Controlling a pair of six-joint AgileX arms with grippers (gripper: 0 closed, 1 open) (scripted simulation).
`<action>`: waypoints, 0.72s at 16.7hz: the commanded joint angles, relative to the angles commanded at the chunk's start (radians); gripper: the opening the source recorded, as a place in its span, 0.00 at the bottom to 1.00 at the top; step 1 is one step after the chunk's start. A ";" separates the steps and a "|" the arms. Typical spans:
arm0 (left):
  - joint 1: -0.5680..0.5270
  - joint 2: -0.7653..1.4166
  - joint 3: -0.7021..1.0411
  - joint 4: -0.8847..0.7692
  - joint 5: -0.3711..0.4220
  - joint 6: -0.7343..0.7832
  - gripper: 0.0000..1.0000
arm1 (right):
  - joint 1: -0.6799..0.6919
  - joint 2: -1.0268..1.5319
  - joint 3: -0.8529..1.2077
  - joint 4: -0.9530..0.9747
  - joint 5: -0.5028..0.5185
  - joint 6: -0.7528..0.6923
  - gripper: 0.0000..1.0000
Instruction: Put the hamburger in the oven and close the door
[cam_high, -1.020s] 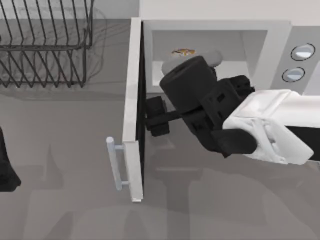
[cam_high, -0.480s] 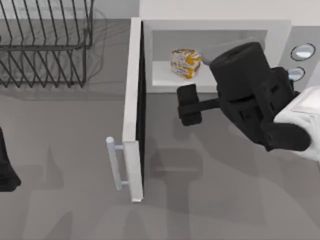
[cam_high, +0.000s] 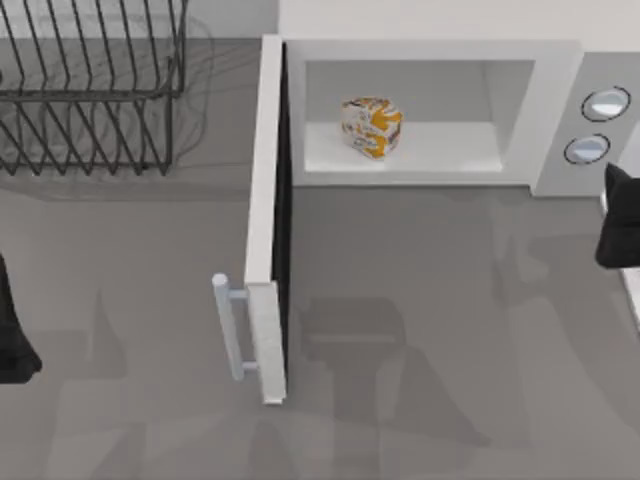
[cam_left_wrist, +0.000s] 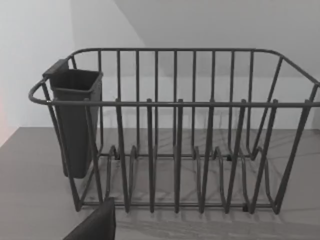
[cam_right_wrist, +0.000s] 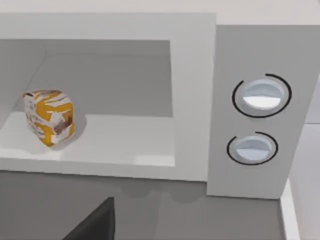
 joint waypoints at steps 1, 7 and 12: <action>0.000 0.000 0.000 0.000 0.000 0.000 1.00 | -0.046 -0.114 -0.064 0.004 -0.031 -0.020 1.00; 0.000 0.000 0.000 0.000 0.000 0.000 1.00 | -0.303 -0.646 -0.398 0.047 -0.203 -0.128 1.00; 0.000 0.000 0.000 0.000 0.000 0.000 1.00 | -0.414 -0.811 -0.522 0.080 -0.276 -0.170 1.00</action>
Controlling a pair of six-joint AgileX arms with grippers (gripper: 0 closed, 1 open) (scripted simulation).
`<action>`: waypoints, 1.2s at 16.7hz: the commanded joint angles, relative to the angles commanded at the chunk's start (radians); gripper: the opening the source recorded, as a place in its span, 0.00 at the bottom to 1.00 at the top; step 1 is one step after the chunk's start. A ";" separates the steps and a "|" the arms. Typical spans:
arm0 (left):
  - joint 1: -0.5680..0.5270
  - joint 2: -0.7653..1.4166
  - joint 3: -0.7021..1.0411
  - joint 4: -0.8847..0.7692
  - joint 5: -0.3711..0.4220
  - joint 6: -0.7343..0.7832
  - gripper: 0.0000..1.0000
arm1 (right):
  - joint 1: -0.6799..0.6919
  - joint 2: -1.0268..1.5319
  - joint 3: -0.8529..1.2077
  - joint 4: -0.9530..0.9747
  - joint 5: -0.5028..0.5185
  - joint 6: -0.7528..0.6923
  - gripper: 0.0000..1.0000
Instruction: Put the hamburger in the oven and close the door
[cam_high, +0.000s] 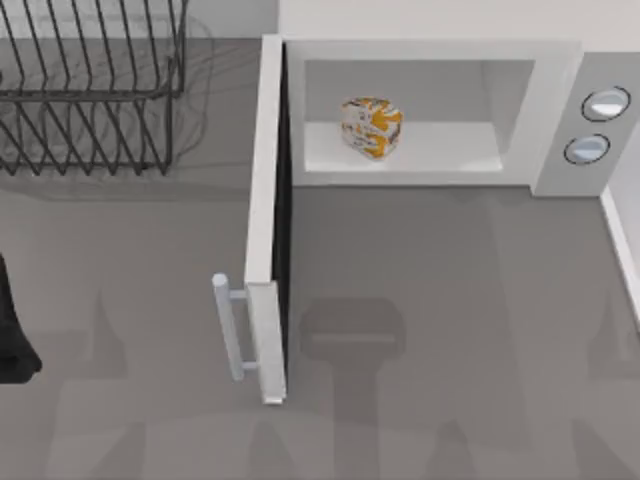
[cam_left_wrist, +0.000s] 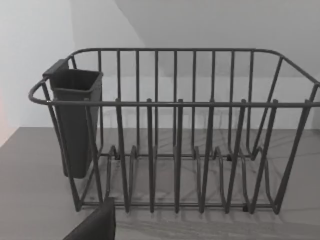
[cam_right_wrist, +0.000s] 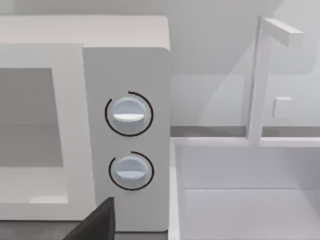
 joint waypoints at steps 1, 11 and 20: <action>0.000 0.000 0.000 0.000 0.000 0.000 1.00 | -0.001 -0.002 -0.001 0.000 -0.001 -0.001 1.00; 0.000 0.000 0.000 0.000 0.000 0.000 0.55 | -0.001 -0.002 -0.001 0.000 -0.001 -0.001 1.00; 0.000 0.000 0.000 0.000 0.000 0.000 0.00 | -0.001 -0.002 -0.001 0.000 -0.001 -0.001 1.00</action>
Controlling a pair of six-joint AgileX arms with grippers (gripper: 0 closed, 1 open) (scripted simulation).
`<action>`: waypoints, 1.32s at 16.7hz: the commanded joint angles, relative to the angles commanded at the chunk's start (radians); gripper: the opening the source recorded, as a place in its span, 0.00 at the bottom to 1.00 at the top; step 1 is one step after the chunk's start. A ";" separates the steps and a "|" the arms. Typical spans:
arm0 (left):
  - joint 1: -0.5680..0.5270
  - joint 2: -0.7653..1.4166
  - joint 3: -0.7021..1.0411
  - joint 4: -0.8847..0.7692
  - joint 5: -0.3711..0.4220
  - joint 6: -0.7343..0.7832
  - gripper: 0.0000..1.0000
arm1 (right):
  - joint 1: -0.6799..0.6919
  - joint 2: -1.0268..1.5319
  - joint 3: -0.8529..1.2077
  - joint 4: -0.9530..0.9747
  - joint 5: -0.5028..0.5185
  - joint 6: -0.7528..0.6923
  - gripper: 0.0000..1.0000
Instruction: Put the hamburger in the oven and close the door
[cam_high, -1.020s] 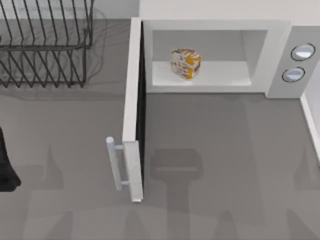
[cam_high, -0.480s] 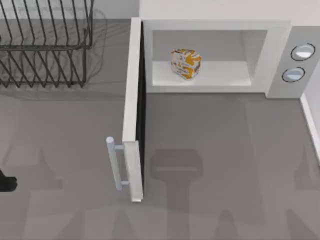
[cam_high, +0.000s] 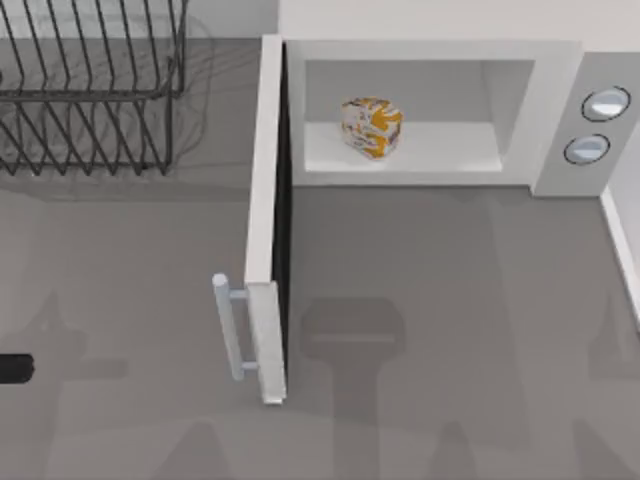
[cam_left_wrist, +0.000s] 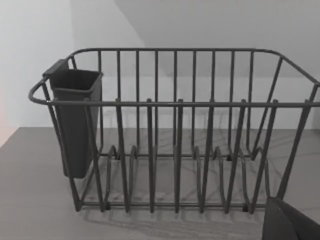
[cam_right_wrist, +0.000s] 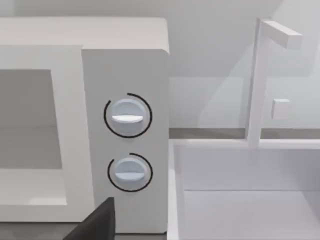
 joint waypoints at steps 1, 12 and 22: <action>0.000 0.000 0.000 0.000 0.000 0.000 0.00 | 0.000 0.000 0.000 0.000 0.000 0.000 1.00; 0.097 0.096 -0.018 0.113 0.097 0.002 0.00 | 0.000 0.000 0.000 0.000 0.000 0.000 1.00; 0.184 0.172 -0.033 0.208 0.184 0.004 0.00 | 0.000 0.000 0.000 0.000 0.000 0.000 1.00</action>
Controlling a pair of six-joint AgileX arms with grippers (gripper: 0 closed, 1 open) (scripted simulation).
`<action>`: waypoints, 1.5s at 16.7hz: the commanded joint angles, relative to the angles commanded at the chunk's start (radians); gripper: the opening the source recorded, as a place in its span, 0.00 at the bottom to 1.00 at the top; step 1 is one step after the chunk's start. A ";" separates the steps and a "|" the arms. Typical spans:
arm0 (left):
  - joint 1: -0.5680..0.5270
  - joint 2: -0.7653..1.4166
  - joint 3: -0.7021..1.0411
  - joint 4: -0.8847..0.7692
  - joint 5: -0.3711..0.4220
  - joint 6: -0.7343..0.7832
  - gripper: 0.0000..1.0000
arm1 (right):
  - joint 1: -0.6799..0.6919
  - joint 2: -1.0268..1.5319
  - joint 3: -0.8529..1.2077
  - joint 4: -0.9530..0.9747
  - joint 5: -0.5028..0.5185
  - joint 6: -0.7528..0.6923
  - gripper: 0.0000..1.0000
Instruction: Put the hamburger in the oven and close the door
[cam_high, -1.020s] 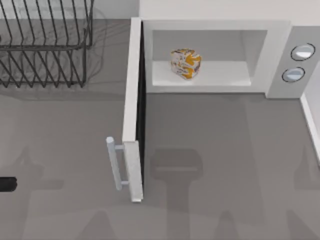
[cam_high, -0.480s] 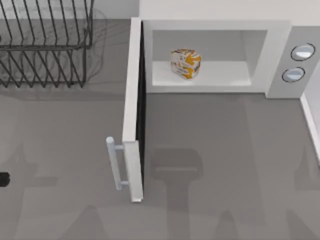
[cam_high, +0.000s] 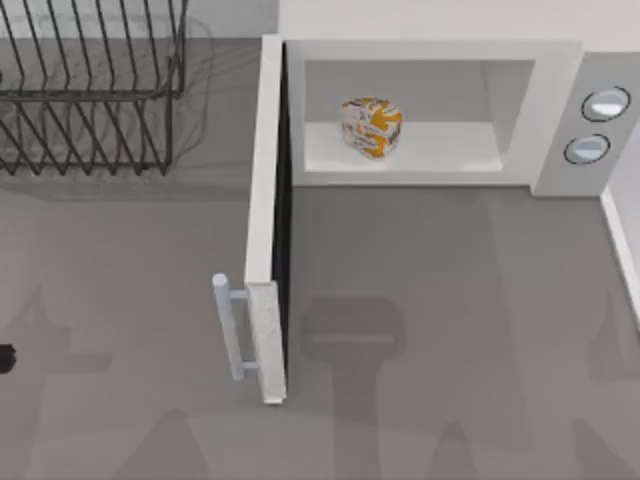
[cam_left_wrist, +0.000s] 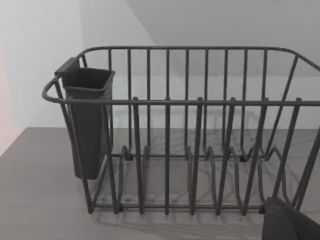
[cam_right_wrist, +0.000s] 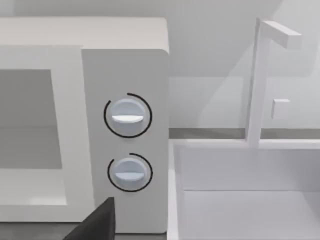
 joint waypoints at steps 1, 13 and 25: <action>-0.006 -0.020 0.002 -0.021 -0.007 0.000 0.00 | 0.000 0.000 0.000 0.000 0.000 0.000 1.00; -0.070 -0.148 0.013 -0.164 -0.072 -0.002 0.00 | 0.000 0.000 0.000 0.000 0.000 0.000 1.00; -0.297 -0.066 0.015 -0.084 -0.300 -0.001 0.00 | 0.000 0.000 0.000 0.000 0.000 0.000 1.00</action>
